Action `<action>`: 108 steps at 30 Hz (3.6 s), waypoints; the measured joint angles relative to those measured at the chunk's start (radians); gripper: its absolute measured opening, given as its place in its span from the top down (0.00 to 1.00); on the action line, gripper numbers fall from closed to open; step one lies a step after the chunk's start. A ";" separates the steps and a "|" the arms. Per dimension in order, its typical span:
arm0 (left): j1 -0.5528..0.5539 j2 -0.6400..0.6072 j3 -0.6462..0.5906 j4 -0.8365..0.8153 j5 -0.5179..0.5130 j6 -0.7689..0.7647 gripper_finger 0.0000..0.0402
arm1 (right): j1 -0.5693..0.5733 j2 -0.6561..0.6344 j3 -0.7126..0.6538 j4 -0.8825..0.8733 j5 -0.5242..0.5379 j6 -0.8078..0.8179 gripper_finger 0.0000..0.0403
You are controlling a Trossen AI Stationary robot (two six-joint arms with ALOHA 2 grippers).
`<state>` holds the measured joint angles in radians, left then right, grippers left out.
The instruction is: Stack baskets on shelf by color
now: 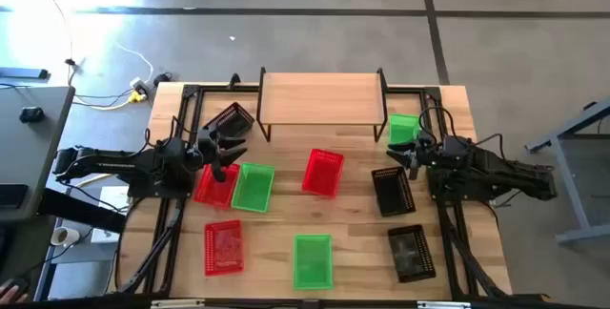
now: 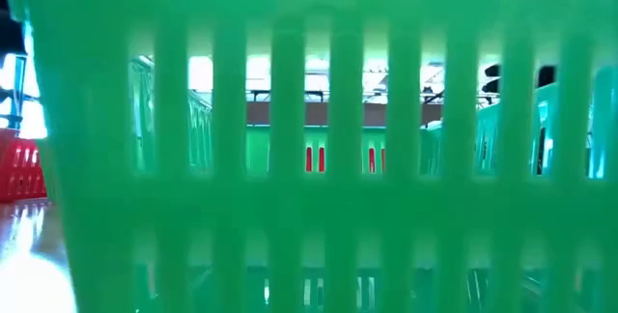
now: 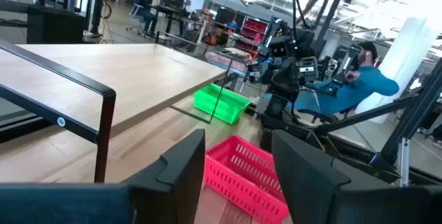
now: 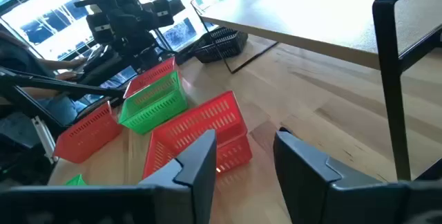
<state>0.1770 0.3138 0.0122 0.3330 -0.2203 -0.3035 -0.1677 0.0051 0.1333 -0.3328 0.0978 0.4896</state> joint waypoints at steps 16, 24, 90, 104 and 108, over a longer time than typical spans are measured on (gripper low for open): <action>0.000 0.000 0.000 0.000 0.000 0.000 0.60 | 0.000 0.000 0.000 0.000 0.000 0.000 0.68; 0.000 0.000 0.000 0.000 0.000 0.000 0.60 | 0.000 0.000 0.000 0.000 0.000 0.000 0.68; 0.000 0.000 0.000 0.019 -0.027 -0.108 0.60 | 0.000 0.000 0.000 0.000 0.000 0.000 0.68; -0.001 0.000 0.001 0.039 -0.053 -0.553 0.60 | 0.000 0.000 0.000 0.000 0.000 0.000 0.68; 0.000 0.000 0.001 0.039 -0.053 -0.567 0.60 | 0.000 0.000 0.000 0.000 0.000 0.000 0.68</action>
<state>0.1768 0.3138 0.0128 0.3717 -0.2736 -0.8708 -0.1676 0.0052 0.1333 -0.3328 0.0982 0.4896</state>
